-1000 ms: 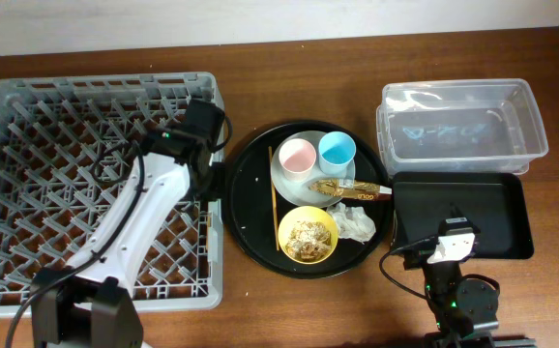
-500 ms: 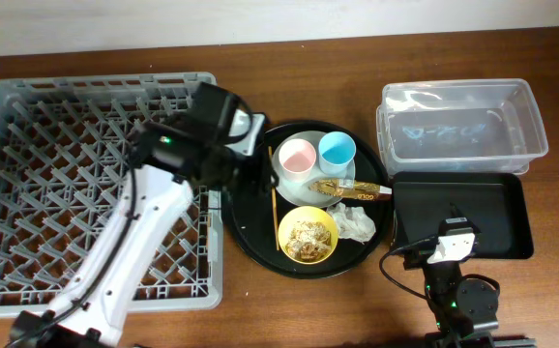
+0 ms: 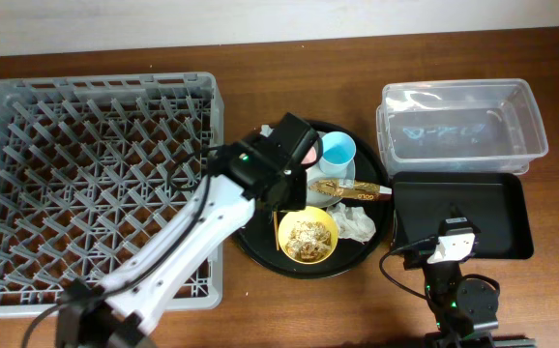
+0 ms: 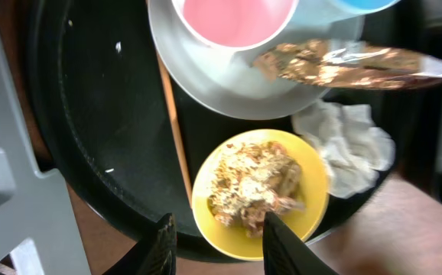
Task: Sort waste into correct bins and load items into the dishwasher rack
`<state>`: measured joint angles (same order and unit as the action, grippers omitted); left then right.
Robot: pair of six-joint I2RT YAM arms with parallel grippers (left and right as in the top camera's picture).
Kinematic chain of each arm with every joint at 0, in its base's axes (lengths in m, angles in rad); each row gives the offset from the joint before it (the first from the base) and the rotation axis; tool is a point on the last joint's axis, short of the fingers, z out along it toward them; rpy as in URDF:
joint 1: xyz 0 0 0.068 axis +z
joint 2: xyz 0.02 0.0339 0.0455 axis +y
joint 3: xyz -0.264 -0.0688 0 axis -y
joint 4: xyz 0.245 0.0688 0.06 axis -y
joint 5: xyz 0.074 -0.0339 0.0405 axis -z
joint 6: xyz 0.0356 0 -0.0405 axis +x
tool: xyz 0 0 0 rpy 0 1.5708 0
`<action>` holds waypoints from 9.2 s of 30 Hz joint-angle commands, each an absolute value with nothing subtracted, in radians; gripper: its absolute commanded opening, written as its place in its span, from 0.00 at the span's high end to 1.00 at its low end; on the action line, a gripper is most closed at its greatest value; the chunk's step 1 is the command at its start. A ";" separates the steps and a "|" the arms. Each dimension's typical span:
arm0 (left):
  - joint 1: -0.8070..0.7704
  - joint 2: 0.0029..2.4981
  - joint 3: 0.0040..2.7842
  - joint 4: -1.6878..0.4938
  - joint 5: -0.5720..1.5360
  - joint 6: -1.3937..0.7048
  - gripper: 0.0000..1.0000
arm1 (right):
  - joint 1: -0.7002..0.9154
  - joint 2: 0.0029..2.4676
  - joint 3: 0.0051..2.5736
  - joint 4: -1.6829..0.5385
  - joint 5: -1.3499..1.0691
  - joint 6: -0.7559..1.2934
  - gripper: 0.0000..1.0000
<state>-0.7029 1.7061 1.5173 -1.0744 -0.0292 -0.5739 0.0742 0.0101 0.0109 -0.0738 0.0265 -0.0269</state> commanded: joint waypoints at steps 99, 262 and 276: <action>-0.422 1.423 1.264 -0.935 -0.326 -0.321 0.43 | 0.070 0.006 0.006 -0.080 0.038 -0.026 0.01; -0.124 1.153 1.309 -1.061 -0.108 -0.485 0.01 | 0.377 1.579 1.065 -0.927 0.131 1.351 0.21; -0.124 1.153 1.309 -1.061 -0.108 -0.485 0.01 | 0.379 1.579 0.789 -0.403 0.188 1.419 0.30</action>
